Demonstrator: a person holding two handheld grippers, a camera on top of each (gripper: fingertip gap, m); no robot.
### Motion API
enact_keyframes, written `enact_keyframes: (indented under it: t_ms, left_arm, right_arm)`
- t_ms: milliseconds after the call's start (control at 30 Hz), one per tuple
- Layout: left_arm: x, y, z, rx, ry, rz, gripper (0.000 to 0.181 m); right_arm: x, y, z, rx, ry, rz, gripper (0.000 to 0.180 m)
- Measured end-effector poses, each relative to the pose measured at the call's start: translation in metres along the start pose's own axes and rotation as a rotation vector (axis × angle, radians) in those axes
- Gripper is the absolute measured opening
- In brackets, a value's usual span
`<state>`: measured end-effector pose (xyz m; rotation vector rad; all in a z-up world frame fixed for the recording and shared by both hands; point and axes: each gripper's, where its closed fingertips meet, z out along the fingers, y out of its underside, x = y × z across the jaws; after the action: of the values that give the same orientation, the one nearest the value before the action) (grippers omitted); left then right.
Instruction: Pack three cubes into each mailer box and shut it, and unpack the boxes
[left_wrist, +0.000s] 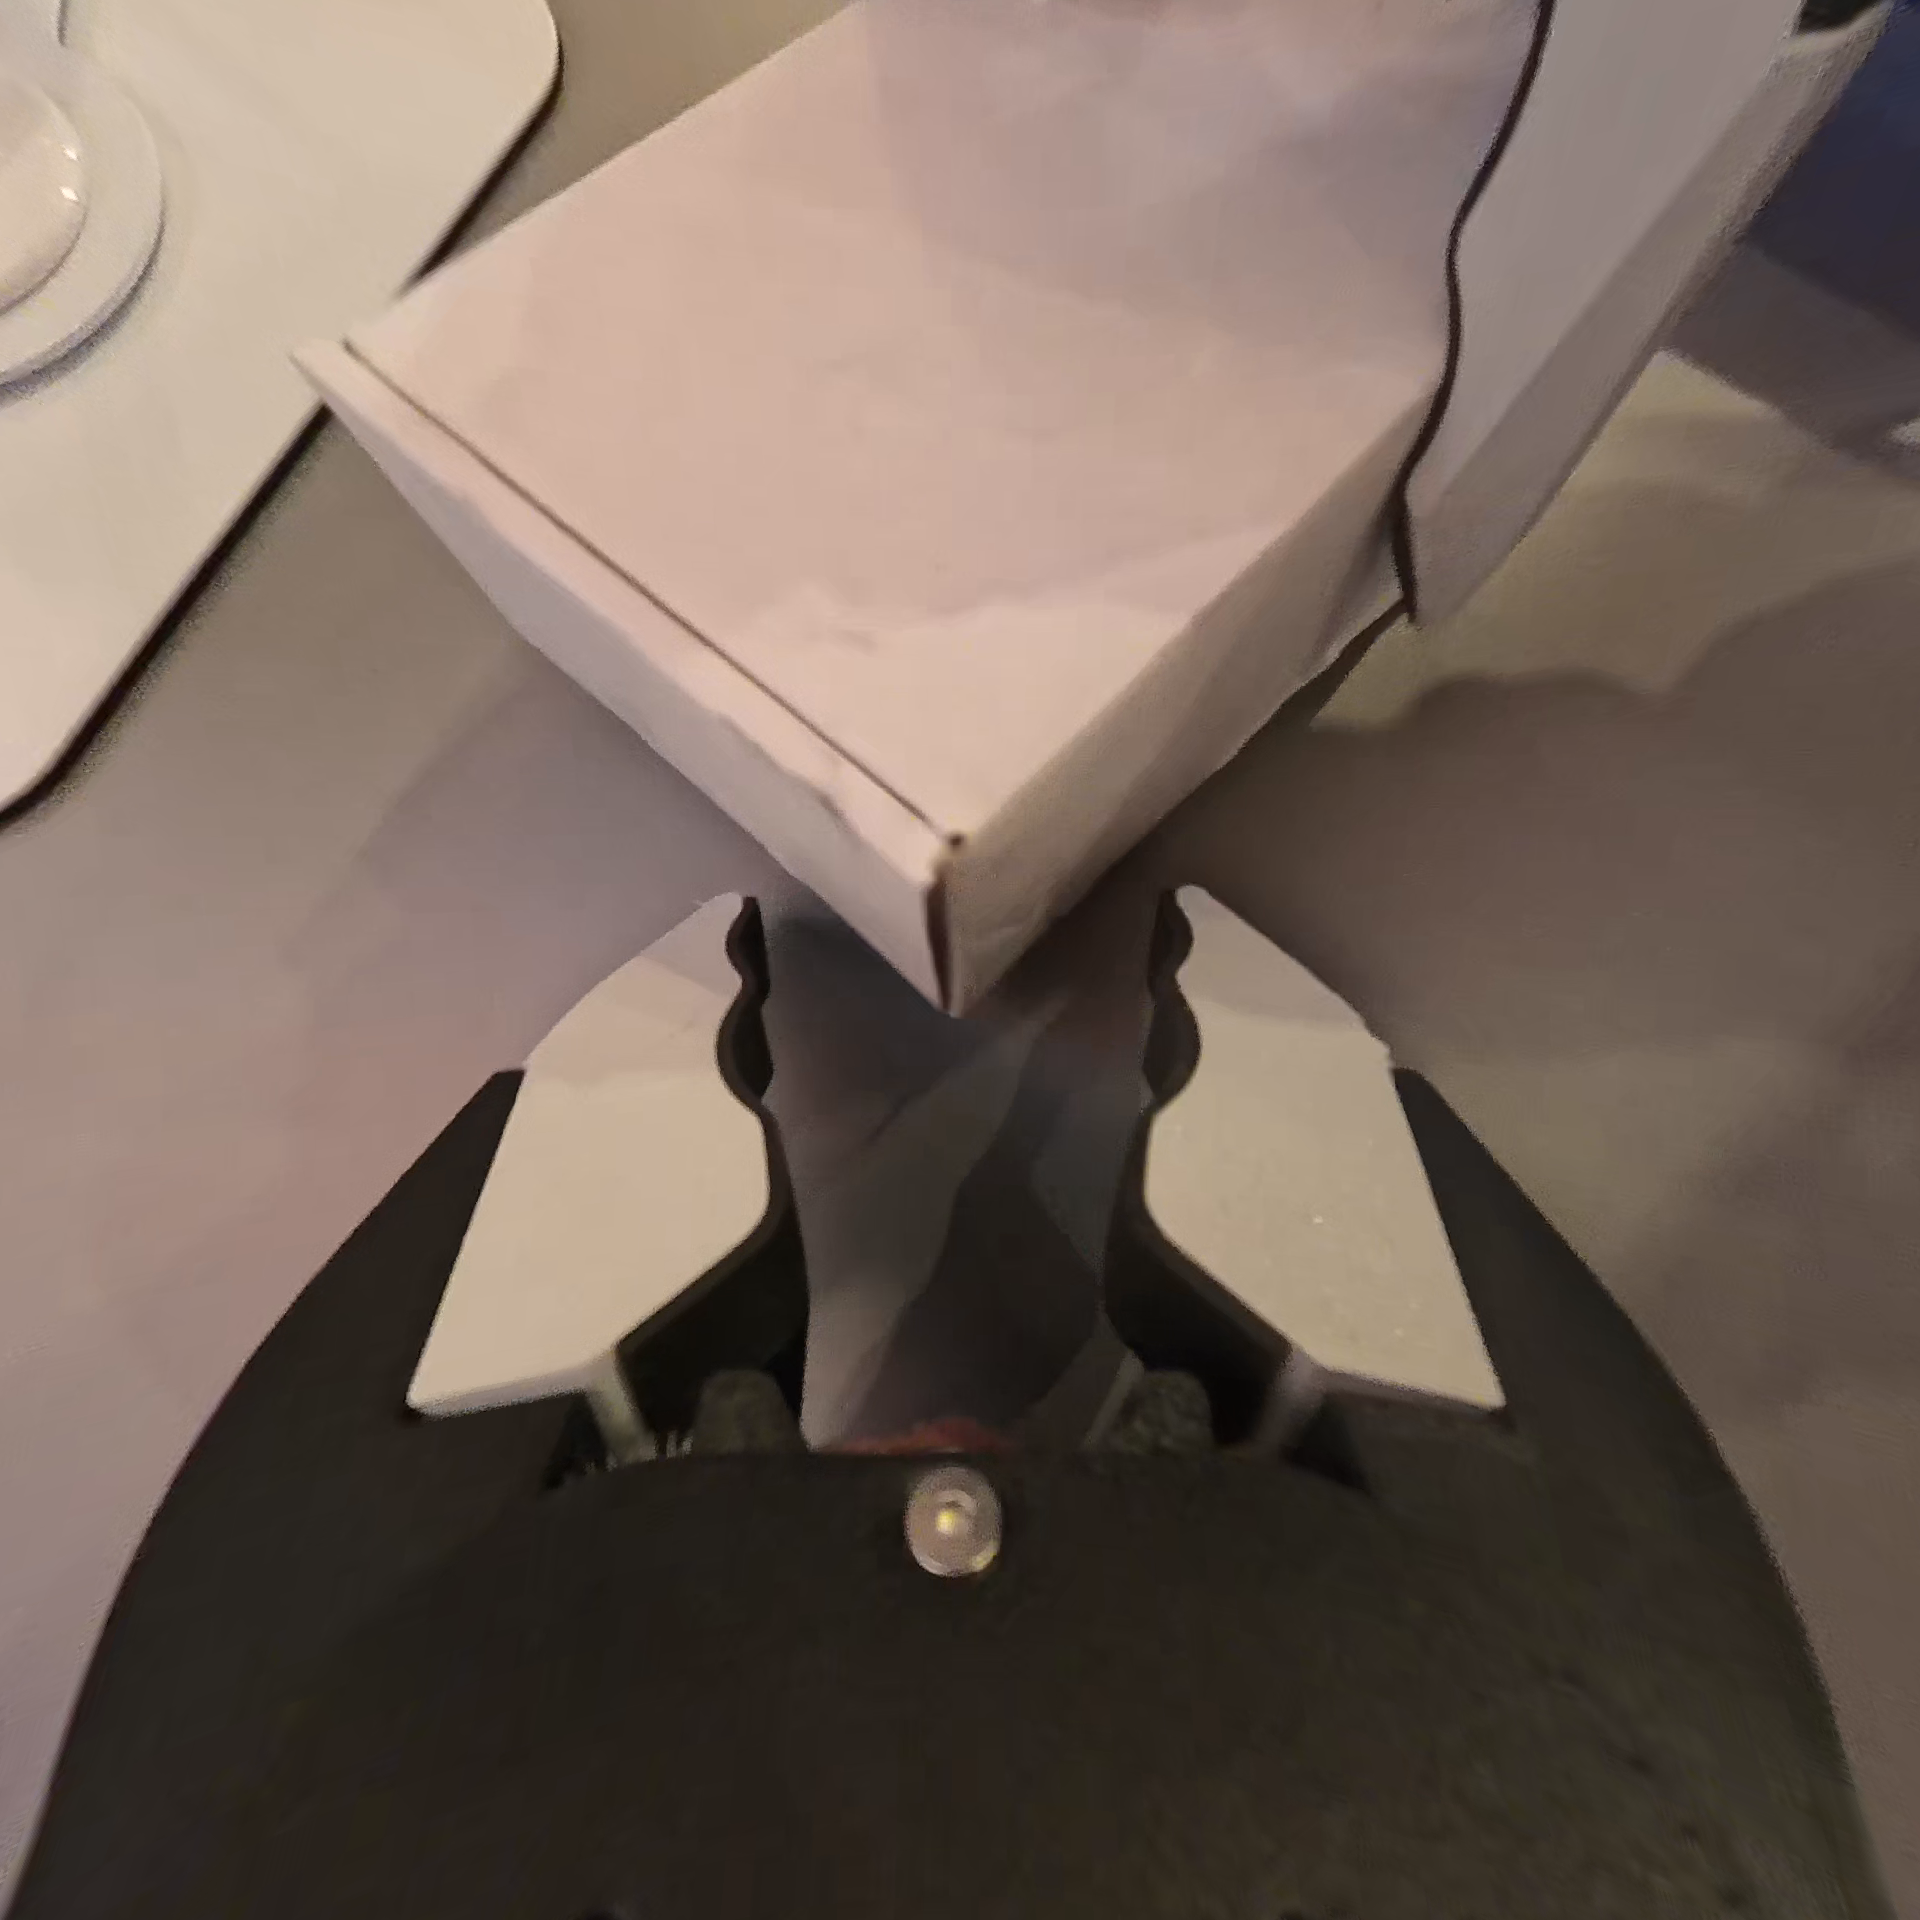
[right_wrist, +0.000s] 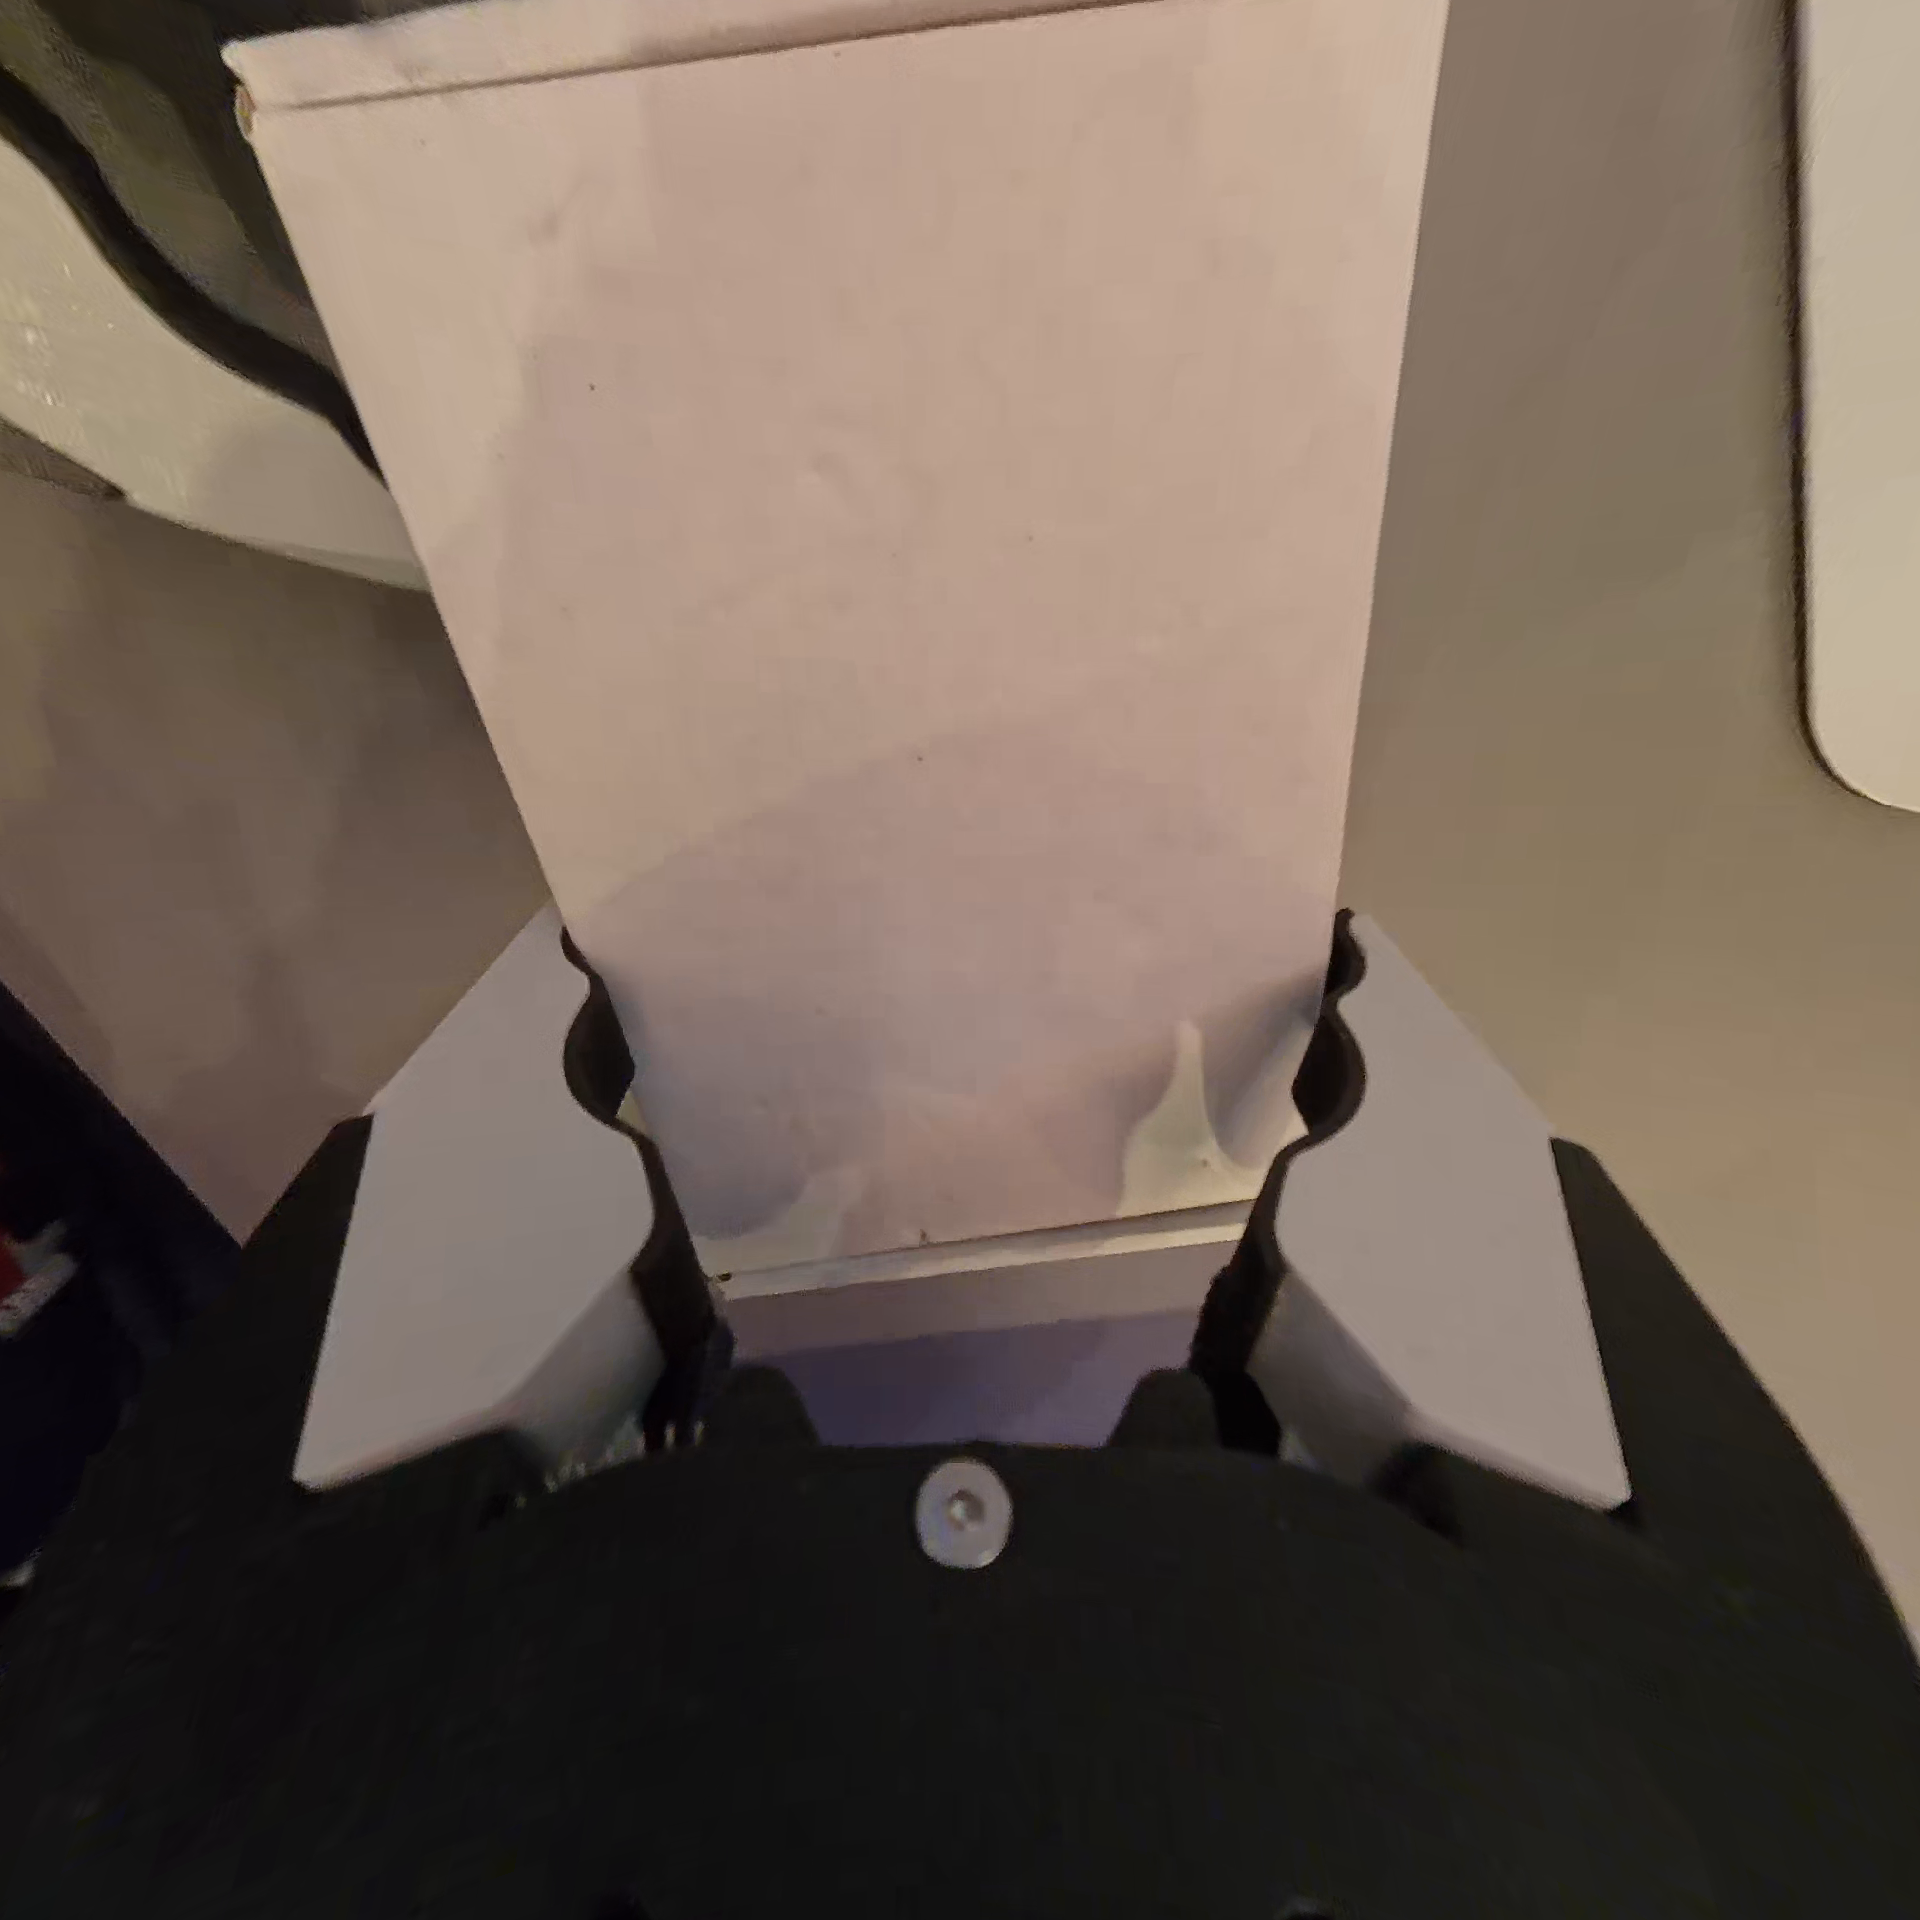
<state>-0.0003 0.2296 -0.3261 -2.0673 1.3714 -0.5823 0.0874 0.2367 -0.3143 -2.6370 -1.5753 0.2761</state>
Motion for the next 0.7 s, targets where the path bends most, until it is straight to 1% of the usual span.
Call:
enact_keyframes:
  t_ms: [33, 133, 200, 233, 300, 400, 500, 600, 700]
  left_arm:
    - [0.001, -0.002, -0.002, 0.011, 0.009, -0.011, 0.071]
    - [-0.001, -0.007, -0.007, 0.052, 0.005, -0.067, 0.082]
    - [0.001, -0.011, -0.011, 0.086, 0.037, -0.139, 0.089]
    - [0.004, -0.016, -0.013, 0.112, 0.062, -0.164, 0.089]
    - [0.006, -0.022, -0.018, 0.147, 0.082, -0.194, 0.089]
    - [0.002, -0.022, -0.022, 0.143, 0.061, -0.178, 0.089]
    - [-0.004, -0.014, -0.022, 0.112, 0.026, -0.147, 0.089]
    - [0.0, -0.01, -0.021, 0.086, 0.041, -0.12, 0.086]
    - [0.002, -0.003, -0.02, 0.039, 0.03, -0.067, 0.078]
  right_arm:
    - [0.0, -0.003, -0.002, 0.029, -0.016, 0.029, 0.131]
    - [-0.003, -0.012, -0.013, 0.143, -0.112, 0.149, 0.131]
    - [-0.008, -0.021, -0.021, 0.239, -0.207, 0.249, 0.131]
    - [-0.011, -0.023, -0.023, 0.272, -0.245, 0.273, 0.131]
    - [-0.012, -0.02, -0.023, 0.29, -0.268, 0.301, 0.131]
    - [-0.018, -0.016, -0.03, 0.323, -0.251, 0.247, 0.131]
    - [-0.021, -0.011, -0.052, 0.356, -0.164, 0.148, 0.131]
    - [-0.018, 0.005, -0.094, 0.373, -0.036, 0.055, 0.131]
    - [-0.008, 0.033, -0.143, 0.374, 0.088, -0.001, 0.131]
